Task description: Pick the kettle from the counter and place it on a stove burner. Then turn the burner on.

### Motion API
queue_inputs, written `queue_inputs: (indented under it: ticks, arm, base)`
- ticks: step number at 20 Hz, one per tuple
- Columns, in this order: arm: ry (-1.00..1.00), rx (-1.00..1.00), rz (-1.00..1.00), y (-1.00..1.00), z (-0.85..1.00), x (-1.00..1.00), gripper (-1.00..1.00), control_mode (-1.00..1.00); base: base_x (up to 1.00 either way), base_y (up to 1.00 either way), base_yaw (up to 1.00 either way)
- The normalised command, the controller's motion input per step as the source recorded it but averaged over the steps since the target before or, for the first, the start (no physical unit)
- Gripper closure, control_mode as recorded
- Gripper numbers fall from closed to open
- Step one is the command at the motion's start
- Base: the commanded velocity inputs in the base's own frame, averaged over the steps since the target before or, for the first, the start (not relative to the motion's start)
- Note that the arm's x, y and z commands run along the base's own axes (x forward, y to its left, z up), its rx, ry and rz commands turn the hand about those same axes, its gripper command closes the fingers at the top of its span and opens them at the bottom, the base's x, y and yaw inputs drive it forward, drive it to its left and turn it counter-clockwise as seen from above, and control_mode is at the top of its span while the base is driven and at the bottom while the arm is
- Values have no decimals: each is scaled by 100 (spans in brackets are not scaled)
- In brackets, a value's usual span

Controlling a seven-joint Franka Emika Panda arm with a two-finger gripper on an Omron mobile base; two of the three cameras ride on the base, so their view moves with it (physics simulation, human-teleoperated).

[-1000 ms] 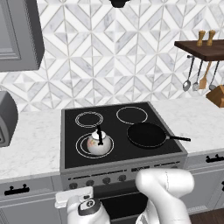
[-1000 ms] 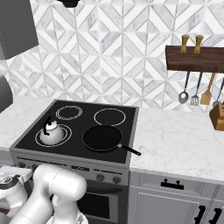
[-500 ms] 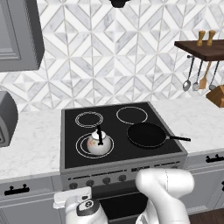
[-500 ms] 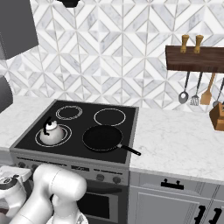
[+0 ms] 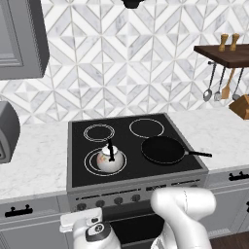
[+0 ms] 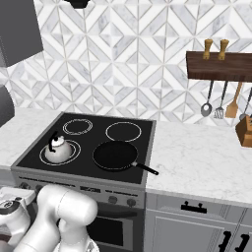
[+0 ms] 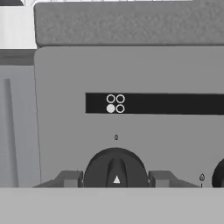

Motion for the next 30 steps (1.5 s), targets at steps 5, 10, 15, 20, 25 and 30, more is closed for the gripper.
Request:
queue_inputs:
  ticks: [5,10,15,20,25,30]
  arm:
    - [-9,-16,0,2,0,-9,100,-100]
    - [0,-26,0,11,10,0,100,-100]
    - [0,-22,0,4,6,0,100,-100]
    - [0,-20,0,3,0,0,100,-100]
    - [0,-21,0,0,0,-1,100,-100]
    - [0,-22,0,0,0,-1,100,-100]
  base:
    - [0,0,0]
    - [0,0,0]
    - [0,0,0]
    - [0,0,0]
    - [0,0,0]
    - [0,0,0]
